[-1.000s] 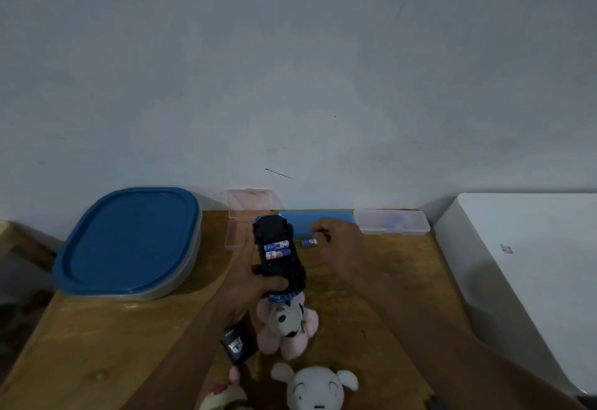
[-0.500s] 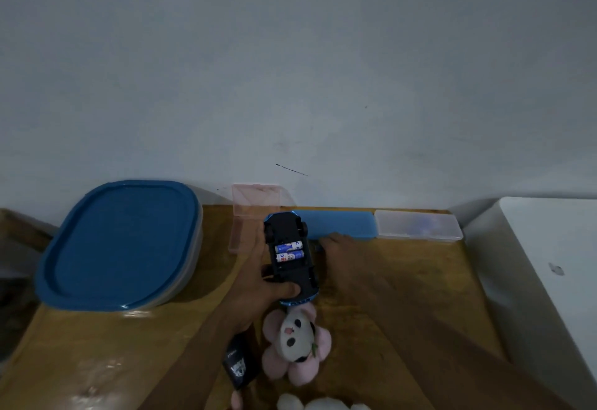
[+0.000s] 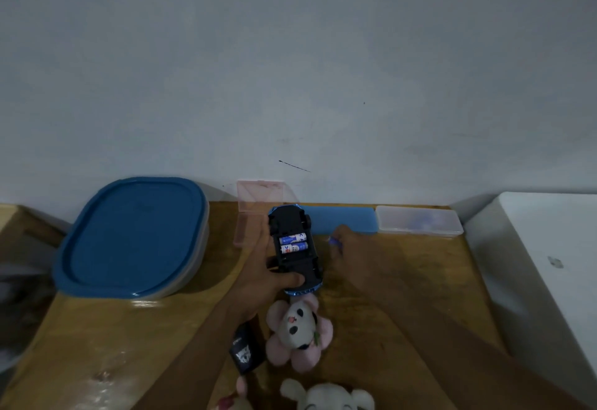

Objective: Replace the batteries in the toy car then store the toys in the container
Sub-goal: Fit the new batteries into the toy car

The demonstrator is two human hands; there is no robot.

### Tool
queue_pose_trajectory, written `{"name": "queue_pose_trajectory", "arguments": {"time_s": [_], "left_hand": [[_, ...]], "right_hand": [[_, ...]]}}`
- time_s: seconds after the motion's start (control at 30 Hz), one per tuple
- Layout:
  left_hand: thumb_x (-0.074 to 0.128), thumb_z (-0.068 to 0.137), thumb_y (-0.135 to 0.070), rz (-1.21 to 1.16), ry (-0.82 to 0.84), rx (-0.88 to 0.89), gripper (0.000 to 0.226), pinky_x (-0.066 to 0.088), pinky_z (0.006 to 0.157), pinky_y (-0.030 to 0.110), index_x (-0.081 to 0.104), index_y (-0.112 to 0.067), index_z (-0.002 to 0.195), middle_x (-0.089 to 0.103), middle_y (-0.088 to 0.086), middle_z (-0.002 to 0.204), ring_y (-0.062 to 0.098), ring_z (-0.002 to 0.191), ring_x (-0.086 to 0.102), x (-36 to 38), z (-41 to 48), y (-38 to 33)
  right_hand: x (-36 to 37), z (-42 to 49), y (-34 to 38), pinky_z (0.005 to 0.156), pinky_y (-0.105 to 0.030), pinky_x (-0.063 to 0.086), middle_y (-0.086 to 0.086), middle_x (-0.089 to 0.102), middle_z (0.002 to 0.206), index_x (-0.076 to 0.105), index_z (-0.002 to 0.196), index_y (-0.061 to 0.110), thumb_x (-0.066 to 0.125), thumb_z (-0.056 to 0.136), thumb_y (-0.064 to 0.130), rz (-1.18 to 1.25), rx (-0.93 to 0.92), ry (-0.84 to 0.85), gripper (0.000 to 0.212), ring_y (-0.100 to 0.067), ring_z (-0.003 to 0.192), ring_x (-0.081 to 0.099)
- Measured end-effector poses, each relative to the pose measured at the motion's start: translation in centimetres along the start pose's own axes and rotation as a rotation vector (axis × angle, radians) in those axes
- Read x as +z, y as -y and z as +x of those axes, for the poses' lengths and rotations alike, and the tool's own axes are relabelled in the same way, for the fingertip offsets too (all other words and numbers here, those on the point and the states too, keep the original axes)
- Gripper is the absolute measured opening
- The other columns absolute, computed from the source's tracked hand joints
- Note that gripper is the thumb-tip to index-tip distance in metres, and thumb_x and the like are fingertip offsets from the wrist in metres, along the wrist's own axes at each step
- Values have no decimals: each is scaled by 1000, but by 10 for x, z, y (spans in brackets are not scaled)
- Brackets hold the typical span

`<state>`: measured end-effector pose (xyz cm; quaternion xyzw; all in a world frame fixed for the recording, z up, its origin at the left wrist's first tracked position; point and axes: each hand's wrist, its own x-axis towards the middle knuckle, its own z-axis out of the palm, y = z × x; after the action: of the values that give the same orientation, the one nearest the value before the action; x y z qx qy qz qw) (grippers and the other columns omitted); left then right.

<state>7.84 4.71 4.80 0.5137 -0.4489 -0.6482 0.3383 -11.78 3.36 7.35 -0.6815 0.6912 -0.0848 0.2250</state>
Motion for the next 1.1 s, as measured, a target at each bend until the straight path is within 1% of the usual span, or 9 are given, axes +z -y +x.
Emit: {"name": "queue_pose_trajectory", "arguments": {"time_s": [0.1,0.17,0.27,0.37,0.43,0.53,0.67,0.83,1.1], "left_hand": [[74,68,19,20,15,74,88,58,84,51,48,-42,127,72,4,111,28,102,70,4,-11,-9],[74,68,17,34,0,106,89,58,83,50,47,-44,127,72,3,108,25,99,70,9,-18,-15],[77,67,13,46,-21,162,95,58,85,50,45,-57,122,71,7,111,25,100,70,15,-29,-20],[79,65,6,50,15,182,109,56,87,54,26,-41,147,68,9,118,28,104,69,21,-39,-23],[77,68,11,45,11,181,111,57,86,51,19,-35,151,69,4,115,21,100,71,24,-46,-24],[74,73,14,16,23,152,112,58,85,47,13,-33,154,70,-4,111,12,95,71,28,-56,-26],[80,67,4,43,19,146,115,57,87,53,16,-41,152,67,4,120,24,106,68,29,-60,-25],[80,66,6,49,18,169,114,57,86,54,20,-45,149,65,7,123,27,108,66,30,-62,-24],[81,65,4,74,40,130,113,57,87,53,21,-39,151,66,10,118,27,109,64,22,-61,-23]], "right_hand": [[-18,-14,4,82,-21,43,-3,68,109,66,111,13,51,97,18,255,37,-89,21,-19,102,62],[-30,-24,8,81,-12,35,-2,65,116,64,119,13,53,96,13,330,46,-120,25,-17,107,59],[-39,-39,12,65,-12,40,0,65,97,63,107,17,67,88,18,413,47,-173,19,-13,87,60],[-40,-52,20,73,-18,52,5,69,87,69,90,21,73,83,20,496,50,-173,8,-9,80,65],[-39,-59,26,70,-19,55,0,72,90,72,97,17,68,87,17,563,60,-152,10,-8,75,69],[-36,-68,33,60,-9,51,-6,72,94,68,110,10,64,90,11,629,75,-156,20,-8,71,68],[-36,-75,38,63,-13,50,-4,73,93,71,99,10,71,85,14,559,98,-262,15,-12,77,69],[-33,-79,47,77,-25,55,-2,73,99,75,94,15,71,85,20,437,93,-269,12,-13,86,66],[-29,-78,53,86,-29,54,-3,72,109,73,106,18,67,87,25,170,-23,-189,20,-15,94,66]]}}
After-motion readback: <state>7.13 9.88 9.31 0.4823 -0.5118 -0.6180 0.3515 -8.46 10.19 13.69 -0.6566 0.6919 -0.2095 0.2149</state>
